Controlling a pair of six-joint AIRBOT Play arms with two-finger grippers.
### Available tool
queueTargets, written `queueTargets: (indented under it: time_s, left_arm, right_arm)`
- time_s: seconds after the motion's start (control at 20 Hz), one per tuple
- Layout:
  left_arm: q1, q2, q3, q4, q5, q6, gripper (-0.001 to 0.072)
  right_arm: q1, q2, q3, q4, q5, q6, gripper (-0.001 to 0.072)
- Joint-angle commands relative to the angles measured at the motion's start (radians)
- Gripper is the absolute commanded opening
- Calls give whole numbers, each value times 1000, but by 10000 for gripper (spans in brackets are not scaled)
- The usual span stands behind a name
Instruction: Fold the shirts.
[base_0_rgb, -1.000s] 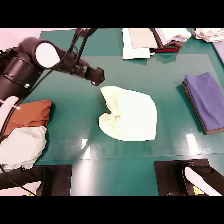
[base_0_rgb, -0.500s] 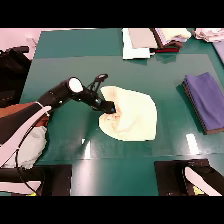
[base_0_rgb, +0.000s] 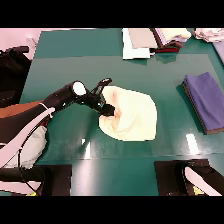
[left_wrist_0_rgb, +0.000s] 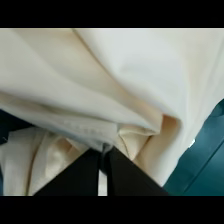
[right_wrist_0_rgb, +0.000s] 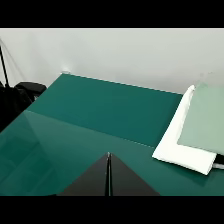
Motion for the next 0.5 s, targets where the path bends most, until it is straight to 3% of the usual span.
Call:
queueTargets:
  time_s: [0.0,0.15,0.4,0.45]
  left_arm:
    - [39,1,13,101,29,-45,30]
    - [160,30,60,120,0,-60,29]
    - [306,90,93,130,-19,-56,30]
    - [314,90,93,143,-34,-56,29]
  right_arm:
    - [-2,0,0,-2,31,0,20]
    - [-2,10,-85,-29,125,5,20]
    - [-2,18,-475,-180,163,86,26]
    - [-2,-3,-558,-177,153,87,168]
